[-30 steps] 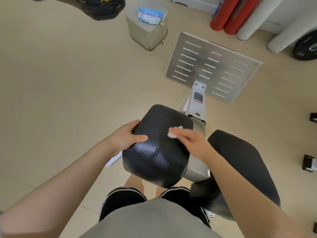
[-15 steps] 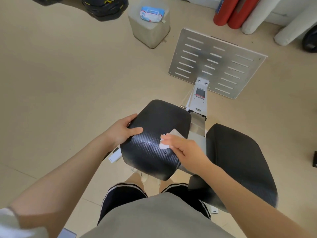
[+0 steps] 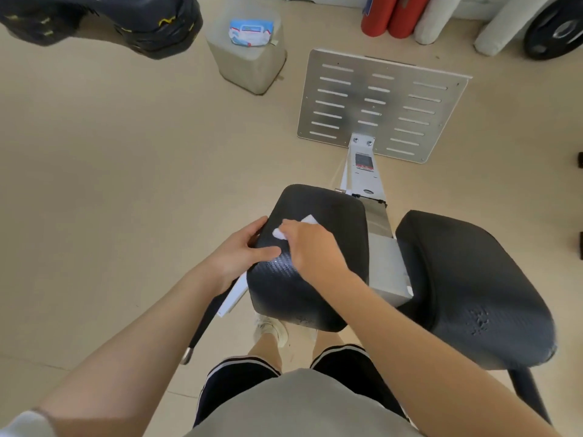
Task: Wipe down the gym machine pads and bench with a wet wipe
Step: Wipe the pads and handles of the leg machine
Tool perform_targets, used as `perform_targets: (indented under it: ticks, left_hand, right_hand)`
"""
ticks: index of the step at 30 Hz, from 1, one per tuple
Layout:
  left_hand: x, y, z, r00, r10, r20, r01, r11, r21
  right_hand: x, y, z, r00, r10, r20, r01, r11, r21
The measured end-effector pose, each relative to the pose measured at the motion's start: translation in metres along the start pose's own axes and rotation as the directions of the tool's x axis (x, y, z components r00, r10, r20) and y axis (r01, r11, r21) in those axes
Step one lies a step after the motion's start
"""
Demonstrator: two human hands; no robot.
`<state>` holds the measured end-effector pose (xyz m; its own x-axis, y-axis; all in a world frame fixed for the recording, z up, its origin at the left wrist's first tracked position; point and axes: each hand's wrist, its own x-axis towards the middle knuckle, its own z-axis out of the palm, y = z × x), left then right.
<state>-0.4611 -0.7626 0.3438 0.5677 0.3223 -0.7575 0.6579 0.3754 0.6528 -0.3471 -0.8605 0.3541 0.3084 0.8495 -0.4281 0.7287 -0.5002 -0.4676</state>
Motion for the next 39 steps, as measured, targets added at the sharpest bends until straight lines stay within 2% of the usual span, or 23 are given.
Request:
perform_targets:
  ticks: [4,6,8,10,14,18,21,24,26,28,31,32,34,36,37,39]
  left_hand:
    - [-0.011,-0.009,-0.008,0.994,0.029,0.104,0.001,0.961,-0.276]
    - [-0.013,-0.008,-0.011,0.988,0.050,0.143,-0.008,0.960,-0.281]
    - [-0.011,-0.009,-0.017,0.991,0.010,0.132,0.029,0.958,-0.286]
    - [-0.008,-0.011,-0.024,0.991,-0.025,0.132,0.067,0.944,-0.322]
    - [-0.009,-0.012,-0.035,0.980,-0.040,0.194,0.109,0.928,-0.356]
    - [-0.012,-0.011,-0.040,0.969,-0.040,0.245,0.117,0.944,-0.308]
    - [-0.010,-0.011,-0.041,0.957,-0.033,0.287,0.109,0.962,-0.252]
    - [-0.007,-0.014,-0.042,0.957,-0.043,0.287,0.110,0.968,-0.224]
    - [-0.007,-0.016,-0.041,0.955,-0.028,0.296,0.111,0.957,-0.267]
    - [-0.008,-0.018,-0.039,0.956,-0.011,0.295,0.108,0.943,-0.314]
    - [-0.008,-0.018,-0.039,0.954,0.005,0.300,0.083,0.957,-0.278]
    - [-0.008,-0.018,-0.039,0.953,0.001,0.303,0.084,0.961,-0.265]
    - [-0.007,-0.018,-0.040,0.954,-0.007,0.300,0.086,0.964,-0.251]
    - [-0.004,-0.021,-0.039,0.958,-0.007,0.287,0.087,0.960,-0.266]
    - [-0.004,-0.022,-0.039,0.959,-0.007,0.284,0.088,0.958,-0.272]
    - [-0.006,-0.023,-0.037,0.956,-0.003,0.293,0.077,0.968,-0.240]
  right_hand:
    - [0.002,0.007,0.006,1.000,-0.002,-0.028,0.003,1.000,0.026]
    - [-0.002,0.026,0.005,0.989,0.142,-0.048,-0.138,0.987,0.079]
    - [-0.001,0.037,0.005,0.947,0.318,-0.052,-0.313,0.946,0.088]
    - [0.009,0.027,0.008,0.927,0.371,-0.059,-0.369,0.928,0.046]
    - [0.028,-0.029,0.016,0.970,0.241,0.041,-0.243,0.968,0.062]
    - [0.019,-0.043,0.022,0.981,0.186,-0.058,-0.179,0.978,0.108]
    - [0.001,-0.018,0.014,0.953,0.296,-0.070,-0.292,0.954,0.063]
    - [-0.024,0.000,0.004,0.874,0.468,-0.132,-0.462,0.884,0.075]
    - [-0.026,-0.008,0.007,0.848,0.500,-0.173,-0.484,0.866,0.126]
    - [-0.011,-0.032,0.016,0.887,0.439,-0.144,-0.423,0.897,0.128]
    - [0.016,-0.066,0.044,0.950,0.309,-0.034,-0.301,0.942,0.147]
    - [0.016,-0.073,0.051,0.960,0.275,-0.058,-0.264,0.953,0.146]
    - [-0.001,-0.072,0.055,0.963,0.156,-0.221,-0.134,0.985,0.109]
    - [-0.021,-0.062,0.055,0.915,0.099,-0.391,-0.055,0.991,0.123]
    - [-0.033,-0.052,0.056,0.878,0.163,-0.450,-0.088,0.979,0.183]
    - [-0.048,-0.029,0.051,0.799,0.417,-0.433,-0.277,0.895,0.349]
